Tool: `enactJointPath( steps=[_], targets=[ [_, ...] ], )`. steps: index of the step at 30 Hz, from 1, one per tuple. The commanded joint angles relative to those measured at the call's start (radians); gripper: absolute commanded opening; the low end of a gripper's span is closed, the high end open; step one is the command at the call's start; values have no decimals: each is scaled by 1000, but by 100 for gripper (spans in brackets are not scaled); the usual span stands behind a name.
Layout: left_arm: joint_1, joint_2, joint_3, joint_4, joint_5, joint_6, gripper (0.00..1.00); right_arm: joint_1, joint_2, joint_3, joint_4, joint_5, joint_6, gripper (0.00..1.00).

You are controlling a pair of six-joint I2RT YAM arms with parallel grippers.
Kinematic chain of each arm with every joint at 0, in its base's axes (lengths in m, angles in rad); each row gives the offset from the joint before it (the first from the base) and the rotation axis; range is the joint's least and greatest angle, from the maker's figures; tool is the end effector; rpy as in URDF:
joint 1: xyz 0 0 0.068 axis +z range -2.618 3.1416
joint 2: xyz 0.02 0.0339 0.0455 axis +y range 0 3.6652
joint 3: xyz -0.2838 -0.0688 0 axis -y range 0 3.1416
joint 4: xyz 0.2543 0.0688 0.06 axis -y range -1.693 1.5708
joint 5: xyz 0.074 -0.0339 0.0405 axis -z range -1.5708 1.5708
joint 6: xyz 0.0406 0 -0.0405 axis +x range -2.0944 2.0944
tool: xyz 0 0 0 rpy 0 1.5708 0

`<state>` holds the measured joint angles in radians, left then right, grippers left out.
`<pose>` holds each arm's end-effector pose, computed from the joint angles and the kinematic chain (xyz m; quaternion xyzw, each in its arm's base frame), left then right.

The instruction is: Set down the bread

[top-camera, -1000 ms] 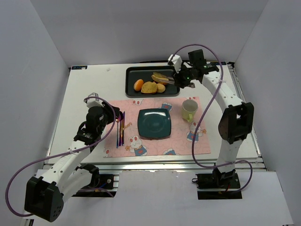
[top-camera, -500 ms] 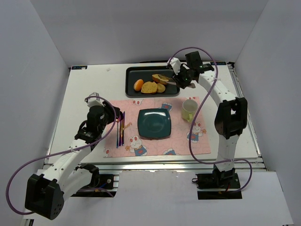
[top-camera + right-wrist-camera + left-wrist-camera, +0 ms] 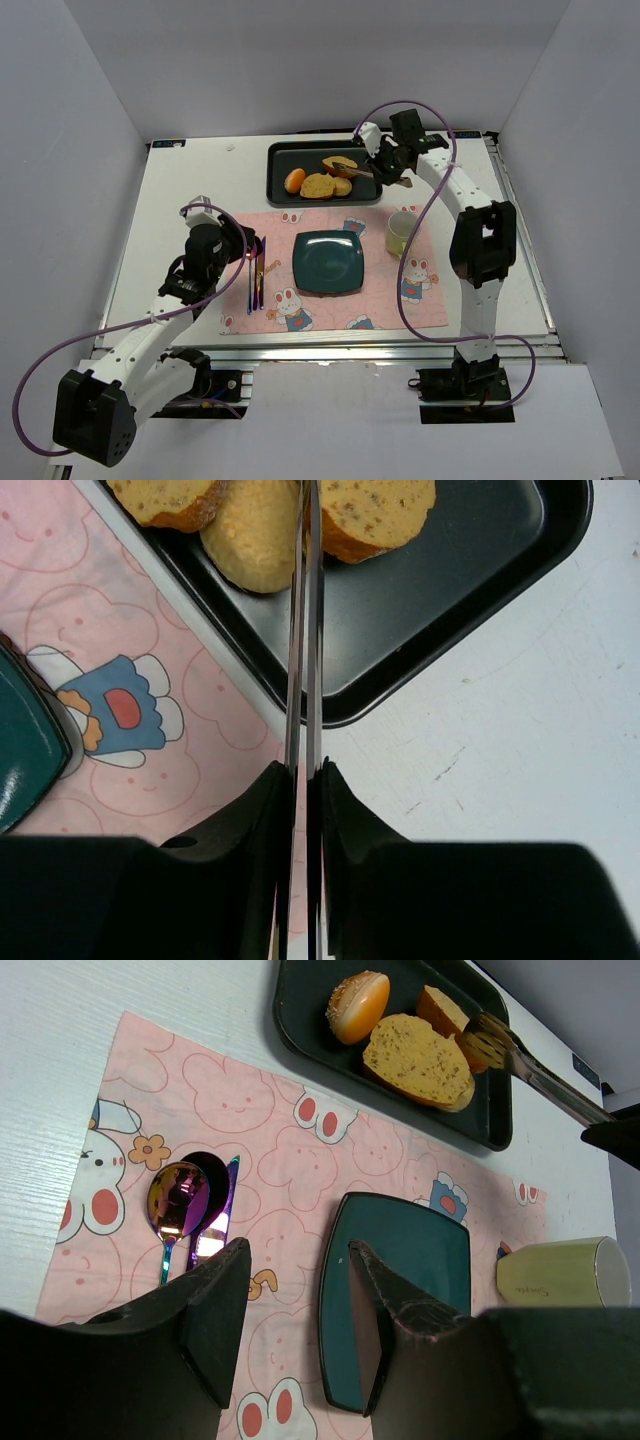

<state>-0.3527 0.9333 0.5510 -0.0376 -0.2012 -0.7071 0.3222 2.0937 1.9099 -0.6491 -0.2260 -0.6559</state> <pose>0.2030 -0.0661 0.2560 -0.2009 0.8120 -0.2010 0.5098 0.4705 0.1667 0.2879 -0.4713 0.7990 0.0442 0.3708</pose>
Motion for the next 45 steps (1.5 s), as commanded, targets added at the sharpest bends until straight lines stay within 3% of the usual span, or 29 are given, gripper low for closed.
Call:
enactJointPath(
  steps=[1, 6, 19, 27, 34, 36, 41, 45],
  targets=[
    [0, -17, 33, 2, -4, 5, 54, 2, -9, 48, 19, -6, 12, 20],
    [0, -21, 32, 1, -4, 3, 54, -2, -93, -1, 51, -35, 29, 9],
    [0, -22, 43, 2, -4, 6, 54, -3, -326, -175, 94, -149, 36, 4],
    [0, -33, 32, 10, -4, 3, 54, 12, -655, -626, -3, -368, -83, 5],
    [0, -7, 30, 30, 13, 1, 54, 31, -816, -873, -3, -351, -126, 12],
    [0, -4, 30, 30, 14, 1, 54, 34, -822, -893, -4, -348, -132, 16],
    [0, -13, 29, 30, 9, -3, 54, 40, -817, -891, -35, -363, -165, 37],
    [0, -30, 20, 22, 2, -6, 54, 38, -824, -844, -64, -397, -178, 44]
  ],
)
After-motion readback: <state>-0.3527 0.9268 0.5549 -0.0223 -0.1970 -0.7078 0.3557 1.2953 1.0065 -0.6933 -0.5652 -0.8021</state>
